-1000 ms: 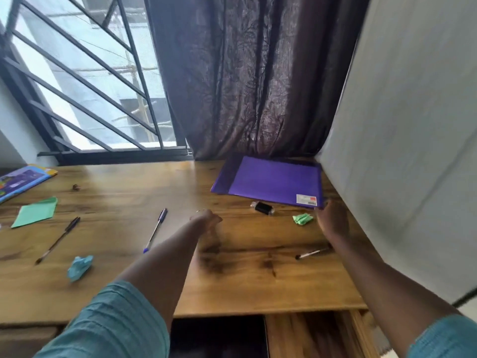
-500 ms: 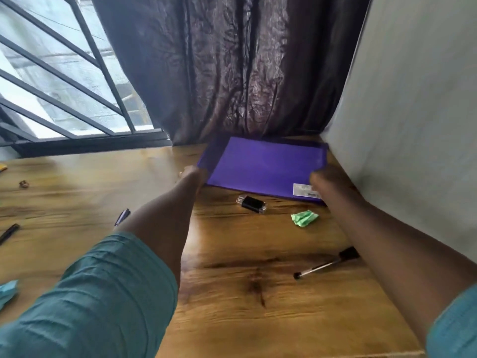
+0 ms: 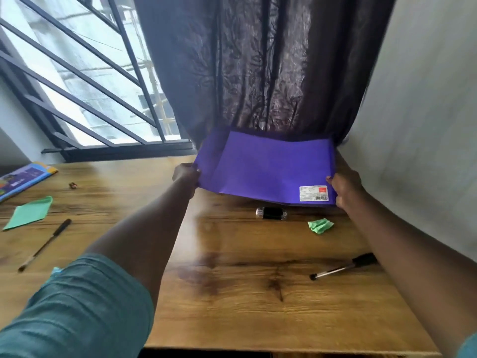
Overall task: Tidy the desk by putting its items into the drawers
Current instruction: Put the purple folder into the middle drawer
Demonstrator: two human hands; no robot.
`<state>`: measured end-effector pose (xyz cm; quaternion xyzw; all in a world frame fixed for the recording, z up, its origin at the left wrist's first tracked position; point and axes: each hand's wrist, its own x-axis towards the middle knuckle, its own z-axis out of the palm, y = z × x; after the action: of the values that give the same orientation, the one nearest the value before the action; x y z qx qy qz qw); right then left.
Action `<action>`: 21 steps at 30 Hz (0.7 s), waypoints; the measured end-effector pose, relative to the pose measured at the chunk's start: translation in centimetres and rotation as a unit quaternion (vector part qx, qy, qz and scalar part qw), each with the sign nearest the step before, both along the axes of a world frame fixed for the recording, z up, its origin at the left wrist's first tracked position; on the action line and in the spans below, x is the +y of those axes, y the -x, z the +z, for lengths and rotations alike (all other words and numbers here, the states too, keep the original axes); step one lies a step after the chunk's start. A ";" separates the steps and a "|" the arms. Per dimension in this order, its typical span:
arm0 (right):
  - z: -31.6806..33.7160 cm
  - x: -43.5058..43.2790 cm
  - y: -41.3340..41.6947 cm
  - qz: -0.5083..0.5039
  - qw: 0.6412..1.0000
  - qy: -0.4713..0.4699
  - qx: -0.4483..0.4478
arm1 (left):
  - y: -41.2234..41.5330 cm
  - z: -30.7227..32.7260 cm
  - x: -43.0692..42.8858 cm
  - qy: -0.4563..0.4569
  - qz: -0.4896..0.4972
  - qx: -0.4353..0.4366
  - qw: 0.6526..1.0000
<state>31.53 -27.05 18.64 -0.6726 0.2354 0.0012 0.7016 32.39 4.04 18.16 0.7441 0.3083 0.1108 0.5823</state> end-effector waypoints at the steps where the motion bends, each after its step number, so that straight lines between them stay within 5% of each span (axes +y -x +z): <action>1: 0.7 0.1 0.5 0.011 1.000 -0.002 -0.018 | 0.8 0.6 0.4 0.001 0.001 -0.010 1.000; 13: 5.7 4.7 11.9 0.041 0.983 0.045 -0.176 | 16.8 5.6 7.4 0.035 0.051 -0.129 0.990; 16: 5.4 5.5 17.0 0.039 0.978 0.064 -0.193 | 21.9 4.5 8.8 0.040 0.038 -0.088 0.995; 21: 6.0 8.3 25.4 0.012 0.960 0.098 -0.263 | 29.5 3.9 9.5 -0.088 -0.016 0.021 0.996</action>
<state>6.14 -18.73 24.60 -0.7175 0.0329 -0.1903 0.6692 2.92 13.54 22.03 0.7994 0.2975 0.1129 0.5096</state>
